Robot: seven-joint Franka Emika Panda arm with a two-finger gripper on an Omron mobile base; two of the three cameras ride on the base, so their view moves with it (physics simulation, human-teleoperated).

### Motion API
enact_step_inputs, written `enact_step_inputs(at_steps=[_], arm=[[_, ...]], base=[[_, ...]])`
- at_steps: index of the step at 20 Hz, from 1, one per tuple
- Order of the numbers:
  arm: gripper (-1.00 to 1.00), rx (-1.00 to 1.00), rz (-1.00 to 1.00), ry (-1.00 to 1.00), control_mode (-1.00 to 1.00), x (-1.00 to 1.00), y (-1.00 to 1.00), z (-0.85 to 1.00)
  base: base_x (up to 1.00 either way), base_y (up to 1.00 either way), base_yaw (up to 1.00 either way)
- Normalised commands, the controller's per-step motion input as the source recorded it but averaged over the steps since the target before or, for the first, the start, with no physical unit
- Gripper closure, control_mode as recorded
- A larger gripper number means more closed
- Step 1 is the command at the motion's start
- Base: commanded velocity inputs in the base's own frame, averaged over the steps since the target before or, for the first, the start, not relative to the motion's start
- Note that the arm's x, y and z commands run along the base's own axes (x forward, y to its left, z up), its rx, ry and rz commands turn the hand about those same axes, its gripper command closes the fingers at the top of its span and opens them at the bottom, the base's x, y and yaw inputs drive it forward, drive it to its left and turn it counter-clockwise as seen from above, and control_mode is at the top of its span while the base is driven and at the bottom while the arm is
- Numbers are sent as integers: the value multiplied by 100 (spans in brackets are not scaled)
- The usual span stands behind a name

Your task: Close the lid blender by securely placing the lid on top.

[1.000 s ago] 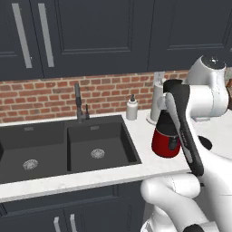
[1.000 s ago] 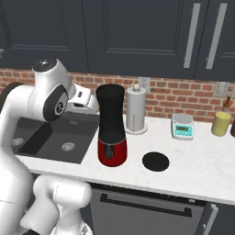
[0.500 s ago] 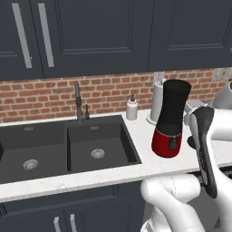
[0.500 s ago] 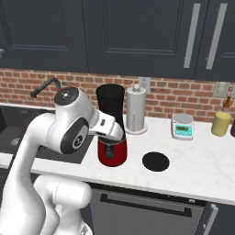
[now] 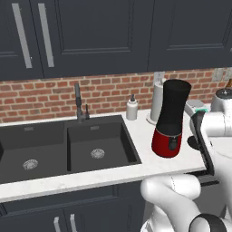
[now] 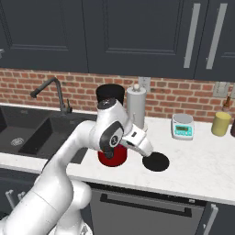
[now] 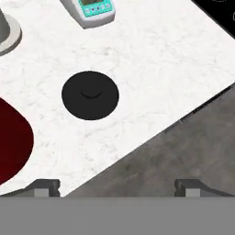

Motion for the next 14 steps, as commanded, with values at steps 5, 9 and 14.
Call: enact_step_inputs(at_steps=[5,9,14], arm=[[-100,15,-25,23,-100,71,-96,-63],[-100,30,-3,7,-100,55,-82,-55],[-100,24,0,8,-100,71,-43,-41]], base=[[0,0,0],[0,0,0],[0,0,0]])
